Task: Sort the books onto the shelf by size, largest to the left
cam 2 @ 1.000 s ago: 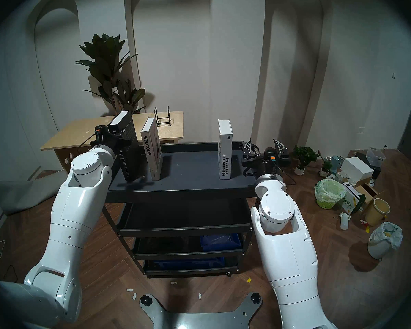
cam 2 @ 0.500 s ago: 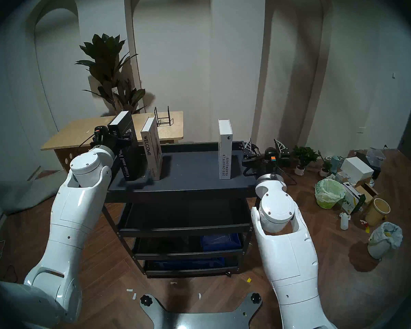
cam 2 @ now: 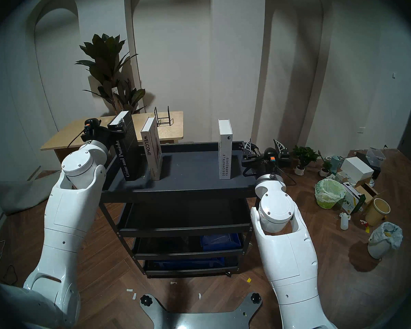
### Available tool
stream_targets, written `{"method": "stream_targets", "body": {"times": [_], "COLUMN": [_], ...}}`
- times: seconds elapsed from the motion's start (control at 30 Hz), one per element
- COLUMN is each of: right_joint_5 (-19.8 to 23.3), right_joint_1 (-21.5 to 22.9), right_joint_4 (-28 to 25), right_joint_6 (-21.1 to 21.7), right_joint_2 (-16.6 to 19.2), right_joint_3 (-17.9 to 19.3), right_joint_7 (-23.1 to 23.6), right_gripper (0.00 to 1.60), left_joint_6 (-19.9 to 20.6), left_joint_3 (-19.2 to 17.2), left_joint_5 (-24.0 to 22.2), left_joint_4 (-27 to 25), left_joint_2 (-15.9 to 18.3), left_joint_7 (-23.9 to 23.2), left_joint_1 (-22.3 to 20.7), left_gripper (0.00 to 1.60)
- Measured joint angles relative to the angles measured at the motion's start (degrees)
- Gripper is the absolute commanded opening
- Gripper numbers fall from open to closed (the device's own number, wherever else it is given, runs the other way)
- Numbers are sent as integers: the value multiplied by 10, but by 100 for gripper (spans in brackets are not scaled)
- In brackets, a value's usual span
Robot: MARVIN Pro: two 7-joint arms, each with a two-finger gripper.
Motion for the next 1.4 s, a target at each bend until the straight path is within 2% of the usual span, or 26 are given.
{"method": "stream_targets", "body": {"times": [0.27,0.5,0.63,0.77,0.93,1.4], "right_joint_5": [8,16,21,24,24,17], "right_joint_1": [5,15,24,38,59,115], "right_joint_4": [0,9,22,49,86,155], "right_joint_6": [4,20,30,34,28,0], "right_joint_2": [-6,-15,-22,-31,-44,-67], "right_joint_3": [-23,-43,-54,-65,-75,-94], "right_joint_7": [13,18,20,18,4,-23], "right_gripper": [160,160,160,160,160,160], "left_joint_6": [-27,-29,-5,41,91,131], "left_joint_3": [-43,-87,-110,-126,-136,-153], "left_joint_5": [-8,-19,-27,-34,-39,-35], "left_joint_4": [-61,-116,-149,-182,-198,-198], "left_joint_2": [15,26,29,30,30,31], "left_joint_7": [-10,-12,-11,-2,13,42], "left_joint_1": [0,18,43,72,95,120], "left_gripper": [160,160,160,160,160,160]}}
